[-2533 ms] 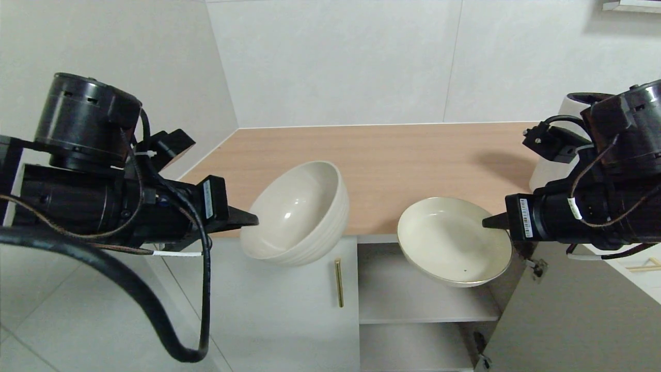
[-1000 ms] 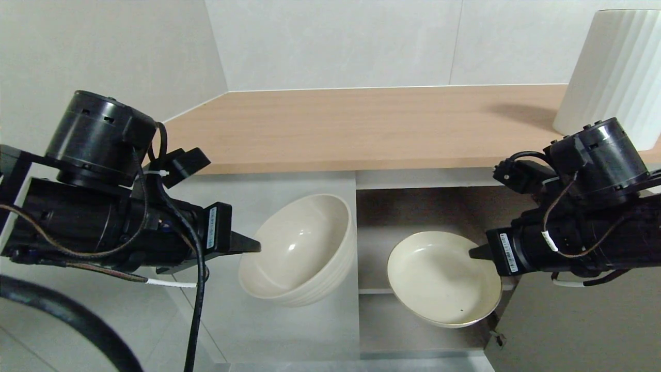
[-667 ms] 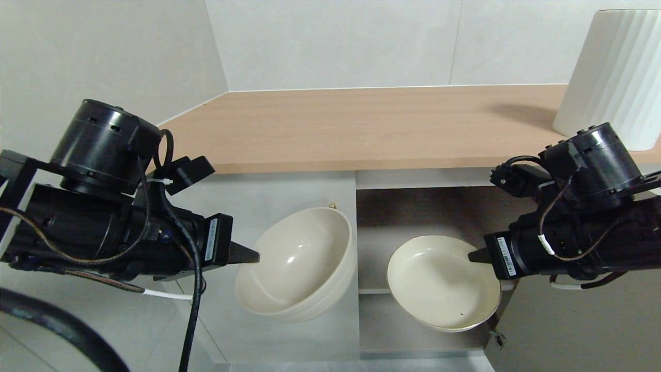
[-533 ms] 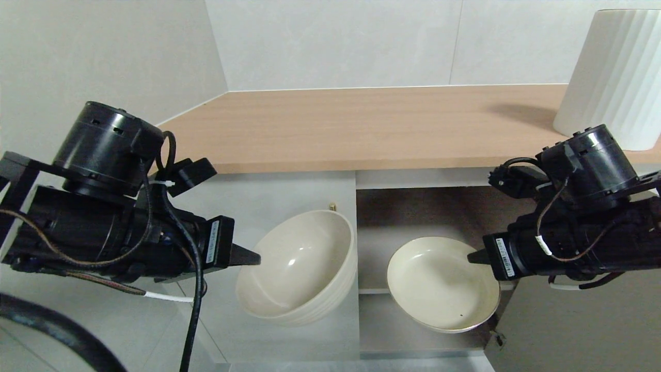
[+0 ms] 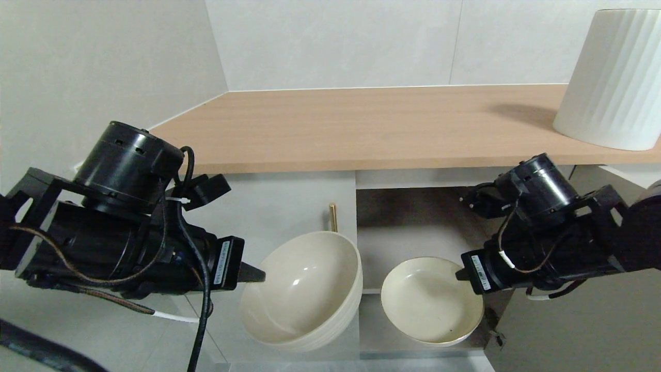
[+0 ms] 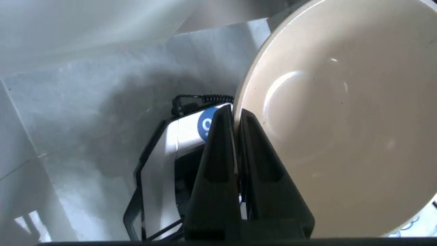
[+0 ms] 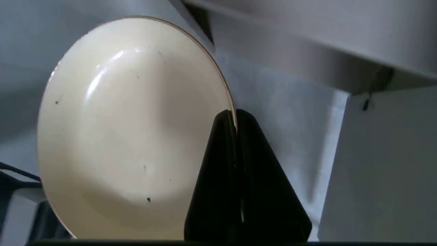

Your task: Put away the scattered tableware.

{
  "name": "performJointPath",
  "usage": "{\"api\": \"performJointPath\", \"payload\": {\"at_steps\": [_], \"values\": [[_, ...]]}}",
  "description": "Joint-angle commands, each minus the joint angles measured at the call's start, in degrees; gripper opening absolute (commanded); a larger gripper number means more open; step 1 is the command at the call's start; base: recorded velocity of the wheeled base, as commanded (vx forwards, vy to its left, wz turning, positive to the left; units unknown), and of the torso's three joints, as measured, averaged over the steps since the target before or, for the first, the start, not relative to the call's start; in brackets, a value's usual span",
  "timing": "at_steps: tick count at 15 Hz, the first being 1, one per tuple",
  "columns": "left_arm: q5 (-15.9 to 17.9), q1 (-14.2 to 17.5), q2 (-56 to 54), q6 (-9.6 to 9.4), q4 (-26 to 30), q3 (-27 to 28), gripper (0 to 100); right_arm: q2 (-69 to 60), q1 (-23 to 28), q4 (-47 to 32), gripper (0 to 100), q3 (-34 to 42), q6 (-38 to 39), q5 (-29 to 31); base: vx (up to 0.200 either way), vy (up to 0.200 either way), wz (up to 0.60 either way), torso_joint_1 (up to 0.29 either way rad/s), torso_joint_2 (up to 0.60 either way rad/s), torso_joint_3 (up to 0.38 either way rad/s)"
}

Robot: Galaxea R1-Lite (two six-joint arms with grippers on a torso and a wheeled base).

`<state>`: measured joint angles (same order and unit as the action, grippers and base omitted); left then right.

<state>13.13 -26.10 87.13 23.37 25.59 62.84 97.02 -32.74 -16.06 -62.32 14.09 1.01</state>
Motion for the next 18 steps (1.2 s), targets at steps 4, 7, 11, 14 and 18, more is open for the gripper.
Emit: {"api": "performJointPath", "payload": {"at_steps": [4,7,11,14,18], "values": [[-0.12,0.0,0.15,0.01,-0.1,-0.09,0,11.87,1.37,7.09,0,-0.17,1.64,0.31,0.0,0.0,0.0,0.0,0.0,0.0],[-0.12,0.0,-0.03,0.01,-0.1,-0.09,0,19.69,3.65,17.02,0,-0.35,5.86,0.57,0.0,0.0,0.0,0.0,0.0,0.0],[-0.12,0.0,-0.03,0.01,-0.1,-0.09,0,26.37,5.67,25.55,0,-0.44,8.14,0.66,0.0,0.0,0.0,0.0,0.0,0.0],[-0.12,0.0,-0.11,0.01,-0.1,-0.09,0,29.89,7.26,32.23,0,-0.52,9.37,2.15,0.0,0.0,0.0,0.0,0.0,0.0],[-0.12,0.0,-0.11,0.01,-0.1,-0.09,0,33.4,9.54,36.53,0,-1.58,9.73,5.05,0.0,0.0,0.0,0.0,0.0,0.0]]}}
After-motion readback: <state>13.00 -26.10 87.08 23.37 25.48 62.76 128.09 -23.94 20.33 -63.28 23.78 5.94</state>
